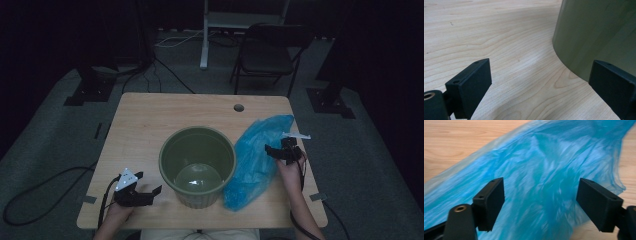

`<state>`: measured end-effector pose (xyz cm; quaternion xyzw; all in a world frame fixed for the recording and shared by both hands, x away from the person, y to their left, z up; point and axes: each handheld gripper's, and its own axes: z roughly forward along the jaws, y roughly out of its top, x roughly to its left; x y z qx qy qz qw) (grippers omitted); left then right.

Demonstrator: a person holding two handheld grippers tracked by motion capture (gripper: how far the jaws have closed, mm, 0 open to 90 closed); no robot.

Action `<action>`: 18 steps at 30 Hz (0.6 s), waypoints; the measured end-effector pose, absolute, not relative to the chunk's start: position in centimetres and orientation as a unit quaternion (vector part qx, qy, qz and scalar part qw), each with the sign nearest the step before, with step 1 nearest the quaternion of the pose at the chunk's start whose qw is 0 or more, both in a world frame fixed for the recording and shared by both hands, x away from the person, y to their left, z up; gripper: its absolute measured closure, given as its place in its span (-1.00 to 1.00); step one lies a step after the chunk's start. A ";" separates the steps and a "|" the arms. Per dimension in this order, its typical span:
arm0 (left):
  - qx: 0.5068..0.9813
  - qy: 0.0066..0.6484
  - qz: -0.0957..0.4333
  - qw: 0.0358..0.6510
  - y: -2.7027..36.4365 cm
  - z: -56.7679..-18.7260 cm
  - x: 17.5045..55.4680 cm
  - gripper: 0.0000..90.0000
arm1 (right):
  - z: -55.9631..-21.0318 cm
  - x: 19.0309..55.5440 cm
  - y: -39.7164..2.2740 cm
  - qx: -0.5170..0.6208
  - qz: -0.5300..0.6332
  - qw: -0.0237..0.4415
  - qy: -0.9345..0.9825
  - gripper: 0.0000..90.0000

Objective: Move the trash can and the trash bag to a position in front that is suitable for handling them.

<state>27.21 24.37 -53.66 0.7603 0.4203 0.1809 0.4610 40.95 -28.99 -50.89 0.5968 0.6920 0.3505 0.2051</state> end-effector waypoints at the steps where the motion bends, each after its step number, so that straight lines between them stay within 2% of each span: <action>1: 0.761 0.420 0.181 0.461 24.3 -53.7 27.2 -0.89 | -50.9 41.2 -29.4 0.604 0.348 0.202 0.688 -0.53; 5: 0.763 0.416 0.180 0.461 24.2 -53.6 27.1 -0.89 | -50.8 41.5 -30.3 0.618 0.325 0.208 0.685 -0.56; 8: 0.762 0.418 0.180 0.461 24.3 -53.6 27.2 -0.89 | -51.4 41.2 -30.8 0.630 0.316 0.193 0.682 -0.62; 10: 0.761 0.419 0.180 0.461 24.4 -53.6 27.2 -0.89 | -52.4 40.2 -30.6 0.637 0.315 0.165 0.684 -0.68; 14: 0.762 0.418 0.180 0.460 24.3 -53.6 27.2 -0.89 | -53.3 39.6 -30.1 0.637 0.309 0.159 0.688 -0.67; 15: 0.762 0.418 0.180 0.461 24.3 -53.6 27.2 -0.89 | -53.7 39.4 -29.5 0.632 0.301 0.178 0.692 -0.66; 18: 0.760 0.419 0.180 0.463 24.3 -53.6 27.1 -0.89 | -53.8 39.4 -28.8 0.626 0.295 0.190 0.697 -0.60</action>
